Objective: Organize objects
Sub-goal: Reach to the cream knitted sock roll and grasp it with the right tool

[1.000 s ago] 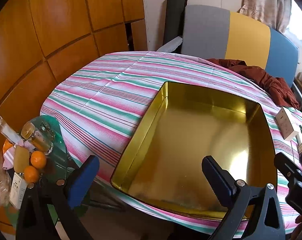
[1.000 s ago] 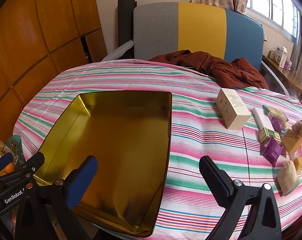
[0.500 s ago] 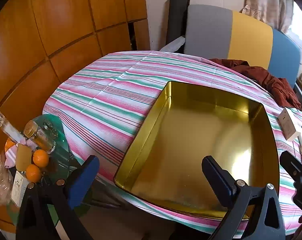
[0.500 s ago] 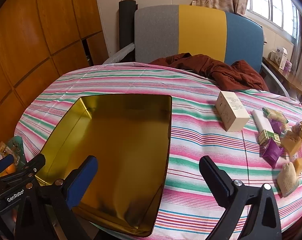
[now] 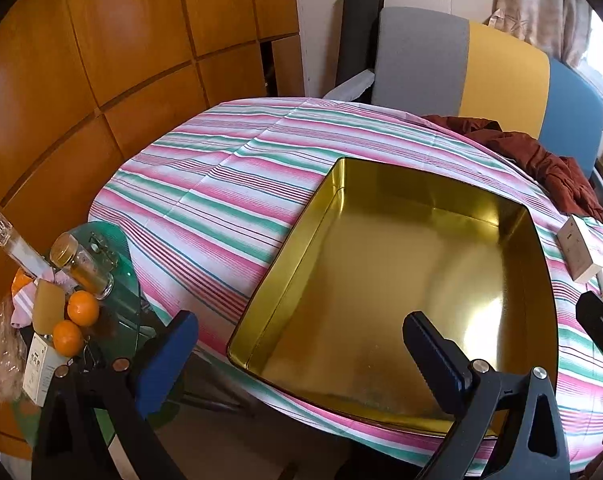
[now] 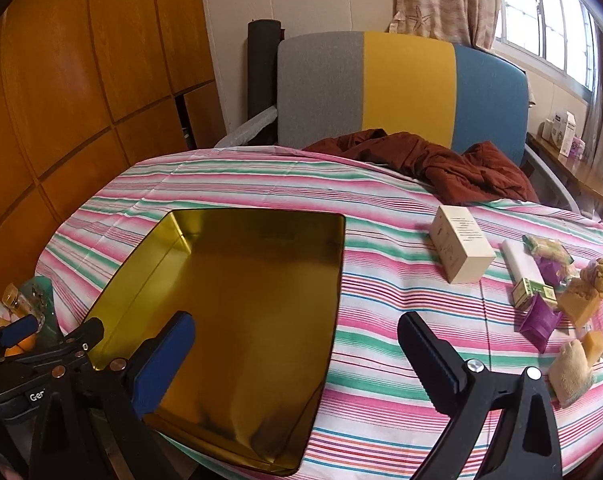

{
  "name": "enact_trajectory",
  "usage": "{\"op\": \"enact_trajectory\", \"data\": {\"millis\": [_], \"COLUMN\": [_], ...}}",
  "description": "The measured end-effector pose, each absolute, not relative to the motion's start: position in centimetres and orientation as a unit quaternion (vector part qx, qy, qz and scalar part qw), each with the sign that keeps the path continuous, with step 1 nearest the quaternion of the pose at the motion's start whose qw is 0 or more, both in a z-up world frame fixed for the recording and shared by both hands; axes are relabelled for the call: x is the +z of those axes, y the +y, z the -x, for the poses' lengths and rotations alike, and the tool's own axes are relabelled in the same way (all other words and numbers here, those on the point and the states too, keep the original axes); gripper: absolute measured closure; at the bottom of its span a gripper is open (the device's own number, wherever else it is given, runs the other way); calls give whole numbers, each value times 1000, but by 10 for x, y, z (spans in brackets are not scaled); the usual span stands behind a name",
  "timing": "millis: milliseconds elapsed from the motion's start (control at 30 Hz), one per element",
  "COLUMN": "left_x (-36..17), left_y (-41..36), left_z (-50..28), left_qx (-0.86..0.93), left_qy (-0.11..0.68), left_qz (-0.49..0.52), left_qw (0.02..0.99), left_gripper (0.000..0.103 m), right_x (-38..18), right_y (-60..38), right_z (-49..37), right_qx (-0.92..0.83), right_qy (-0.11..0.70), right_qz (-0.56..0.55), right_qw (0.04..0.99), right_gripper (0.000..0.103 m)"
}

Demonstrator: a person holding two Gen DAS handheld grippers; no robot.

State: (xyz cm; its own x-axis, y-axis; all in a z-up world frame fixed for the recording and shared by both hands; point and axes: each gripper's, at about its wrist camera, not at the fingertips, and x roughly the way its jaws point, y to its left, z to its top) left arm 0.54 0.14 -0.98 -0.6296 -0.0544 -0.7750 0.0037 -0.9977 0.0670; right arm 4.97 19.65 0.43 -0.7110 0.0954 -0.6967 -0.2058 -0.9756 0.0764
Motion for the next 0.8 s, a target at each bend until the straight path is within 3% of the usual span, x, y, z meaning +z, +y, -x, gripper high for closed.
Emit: {"op": "enact_trajectory", "data": {"millis": [433, 633, 800], "left_x": [-15, -17, -18], "left_y": [32, 63, 97], "left_z": [-17, -31, -43], "left_qx": [-891, -879, -873], "left_qy": [-19, -26, -56], "left_qz": [-448, -460, -457], "left_qw": [-66, -122, -158], "left_gripper": [0, 0, 0], "right_x": [14, 13, -4], "right_y": [235, 277, 328], "right_z": [-77, -110, -142], "right_qx": [932, 927, 917], "right_qy": [49, 42, 82], "right_qz": [346, 342, 349], "right_qw": [95, 145, 176], "right_gripper": [0, 0, 8]}}
